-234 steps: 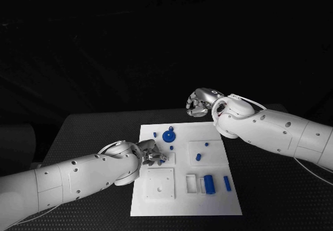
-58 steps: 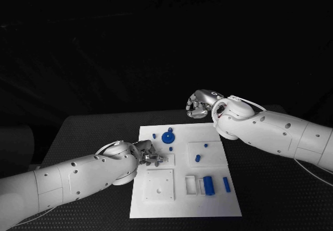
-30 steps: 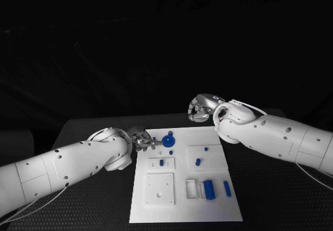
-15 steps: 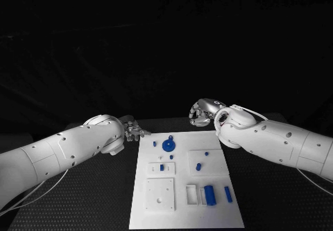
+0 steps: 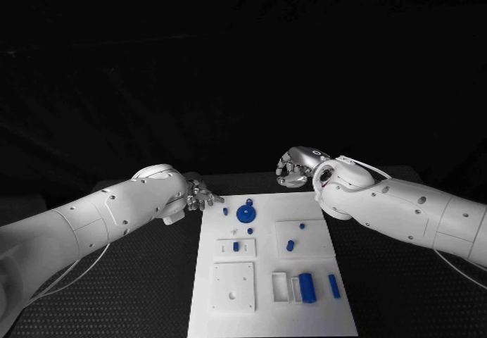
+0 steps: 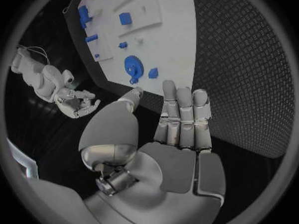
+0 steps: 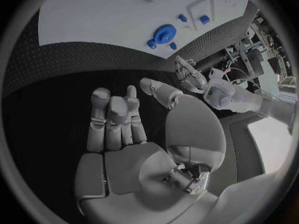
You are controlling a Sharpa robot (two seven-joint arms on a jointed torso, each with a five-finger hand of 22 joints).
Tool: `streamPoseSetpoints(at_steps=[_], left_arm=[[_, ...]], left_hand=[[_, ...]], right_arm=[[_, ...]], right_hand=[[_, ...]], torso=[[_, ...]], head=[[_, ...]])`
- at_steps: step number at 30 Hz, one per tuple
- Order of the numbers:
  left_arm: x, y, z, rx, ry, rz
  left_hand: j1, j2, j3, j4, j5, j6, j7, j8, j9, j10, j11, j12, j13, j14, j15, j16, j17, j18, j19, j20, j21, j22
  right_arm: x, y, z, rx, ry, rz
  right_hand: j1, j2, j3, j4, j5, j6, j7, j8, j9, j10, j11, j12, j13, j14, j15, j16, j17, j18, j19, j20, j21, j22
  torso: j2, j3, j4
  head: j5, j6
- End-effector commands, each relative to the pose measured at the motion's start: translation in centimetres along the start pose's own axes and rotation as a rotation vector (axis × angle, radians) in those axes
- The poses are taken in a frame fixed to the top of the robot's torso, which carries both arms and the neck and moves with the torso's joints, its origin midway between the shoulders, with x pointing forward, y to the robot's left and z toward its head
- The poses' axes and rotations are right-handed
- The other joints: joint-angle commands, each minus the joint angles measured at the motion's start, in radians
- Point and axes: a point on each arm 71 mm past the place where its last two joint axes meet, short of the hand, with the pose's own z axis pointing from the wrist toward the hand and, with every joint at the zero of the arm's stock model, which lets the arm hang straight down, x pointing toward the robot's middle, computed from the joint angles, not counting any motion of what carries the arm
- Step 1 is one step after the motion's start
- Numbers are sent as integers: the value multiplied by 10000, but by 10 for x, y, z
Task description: Assemble the parts on the task board
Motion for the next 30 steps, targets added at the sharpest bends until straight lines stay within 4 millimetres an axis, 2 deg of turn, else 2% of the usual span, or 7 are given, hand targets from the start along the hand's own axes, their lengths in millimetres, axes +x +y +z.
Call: streamPoseSetpoints(at_steps=[1, 7, 17, 30], left_arm=[[2, -3, 2, 14, 428, 196], [5, -10, 6, 77, 437, 104], [9, -14, 10, 88, 587, 38], [19, -16, 14, 109, 991, -21]], left_hand=[[85, 43, -82, 77, 46, -54, 16, -13, -20, -30, 57, -2, 25, -93, 14, 19, 6, -166, -60, -976, -38, 28], [181, 166, -281, 267, 70, -15, -2, 27, -40, -14, 40, 46, 74, -91, 3, 94, 20, -146, -48, -973, -31, 95], [520, 329, -635, 604, 159, 27, -26, 80, -84, -1, 16, 94, 132, -92, -24, 184, 15, -120, -19, -988, -36, 201], [1502, 816, -1409, 1199, 400, 323, -118, 257, -145, 40, -66, 142, 202, -83, -82, 316, -21, -127, 38, -1025, -65, 392]], right_arm=[[0, 1, 0, -116, -75, 11], [0, 4, 0, -159, -78, 26], [0, 6, 1, -206, -68, 35], [1, 7, 1, -230, -57, 33]], right_hand=[[-74, -9, 26, -27, 48, -42, 35, -37, -11, -22, 53, 32, -9, -31, 47, -63, -11, 206, 53, -4, -41, 115], [-74, -11, 26, -27, 47, -46, 37, -40, -11, -22, 55, 33, -10, -30, 50, -64, -12, 206, 54, -4, -42, 115], [-70, -10, 29, -29, 48, -48, 39, -41, -10, -23, 58, 34, -11, -29, 53, -65, -12, 206, 55, -5, -44, 115], [-66, -9, 33, -30, 49, -46, 41, -40, -7, -23, 60, 35, -13, -27, 56, -66, -13, 206, 56, -5, -45, 115]], torso=[[45, -17, -33], [79, -23, -53], [76, -10, -69], [72, -26, -41]], head=[[8, 20], [35, 52], [-10, 34], [-73, 0]])
